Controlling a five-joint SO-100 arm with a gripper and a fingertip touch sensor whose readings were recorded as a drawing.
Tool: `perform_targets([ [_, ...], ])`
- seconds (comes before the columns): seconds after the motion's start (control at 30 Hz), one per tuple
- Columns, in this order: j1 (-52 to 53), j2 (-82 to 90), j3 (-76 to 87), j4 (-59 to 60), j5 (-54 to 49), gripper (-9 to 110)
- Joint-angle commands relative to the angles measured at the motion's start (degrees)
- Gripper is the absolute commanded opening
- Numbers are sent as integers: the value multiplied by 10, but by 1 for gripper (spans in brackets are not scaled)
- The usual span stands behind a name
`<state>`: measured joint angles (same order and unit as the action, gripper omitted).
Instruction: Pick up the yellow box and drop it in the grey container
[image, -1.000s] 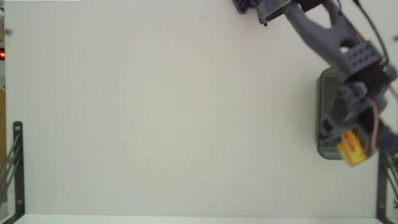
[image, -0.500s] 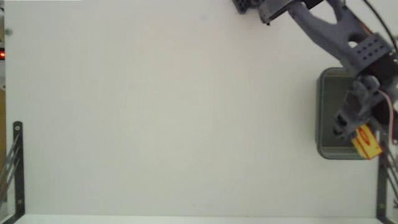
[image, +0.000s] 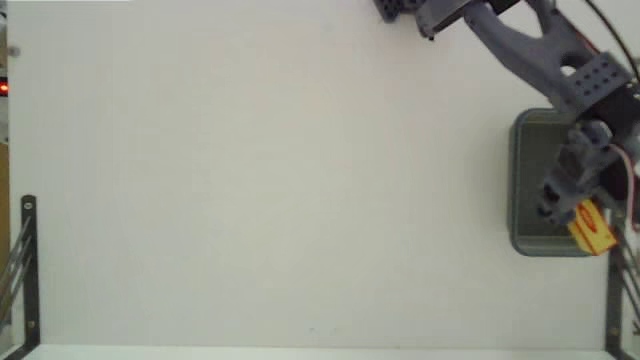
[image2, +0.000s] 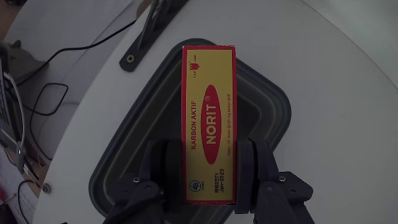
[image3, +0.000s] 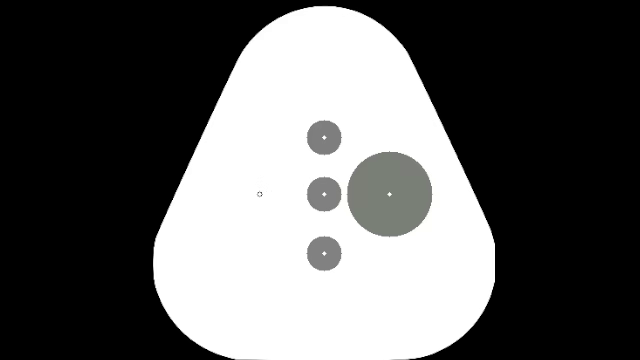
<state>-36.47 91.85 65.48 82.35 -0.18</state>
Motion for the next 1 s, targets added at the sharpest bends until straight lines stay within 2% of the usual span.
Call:
perform_targets([
  [0.0,-9,13,4,-7,2,36],
  [0.1,-9,13,4,-7,2,36],
  [0.13,-9,13,4,-7,2,110],
  [0.97,-9,13,4,-7,2,110],
])
